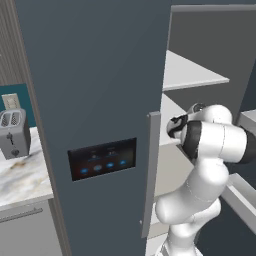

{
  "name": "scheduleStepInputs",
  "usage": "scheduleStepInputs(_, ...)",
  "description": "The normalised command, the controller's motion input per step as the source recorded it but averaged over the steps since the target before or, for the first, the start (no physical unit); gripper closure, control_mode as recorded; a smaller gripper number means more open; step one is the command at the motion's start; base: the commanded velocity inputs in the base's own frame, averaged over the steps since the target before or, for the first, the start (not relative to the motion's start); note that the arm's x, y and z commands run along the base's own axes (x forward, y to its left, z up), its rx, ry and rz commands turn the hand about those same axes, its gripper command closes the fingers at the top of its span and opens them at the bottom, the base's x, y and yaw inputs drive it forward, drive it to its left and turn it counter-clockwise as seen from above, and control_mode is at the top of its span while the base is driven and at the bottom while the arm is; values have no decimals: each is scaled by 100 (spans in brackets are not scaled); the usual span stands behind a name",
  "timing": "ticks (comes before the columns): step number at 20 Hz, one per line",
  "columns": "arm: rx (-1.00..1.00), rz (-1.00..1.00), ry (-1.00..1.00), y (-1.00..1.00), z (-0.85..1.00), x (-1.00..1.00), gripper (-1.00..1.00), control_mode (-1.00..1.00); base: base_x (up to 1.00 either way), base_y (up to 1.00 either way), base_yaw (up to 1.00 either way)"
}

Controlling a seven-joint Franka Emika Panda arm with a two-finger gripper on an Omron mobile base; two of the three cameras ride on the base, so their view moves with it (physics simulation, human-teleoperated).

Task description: Take the donut and cake from the fridge and place them on the empty tray on the dining counter.

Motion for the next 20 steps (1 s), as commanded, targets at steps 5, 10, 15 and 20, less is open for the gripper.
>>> scheduleStepInputs(5, 0, 0, 0, -3, -48, 11, -100, -100, 0, 0, 0)
scheduleStepInputs(10, 0, 0, 1, 0, -22, 3, 100, -100, 0, 0, 0)
scheduleStepInputs(15, 0, 1, 0, 0, -1, -16, 100, -100, 0, 0, 0)
scheduleStepInputs(20, 0, 8, 0, 11, 26, -58, 100, -100, 0, 0, 0)
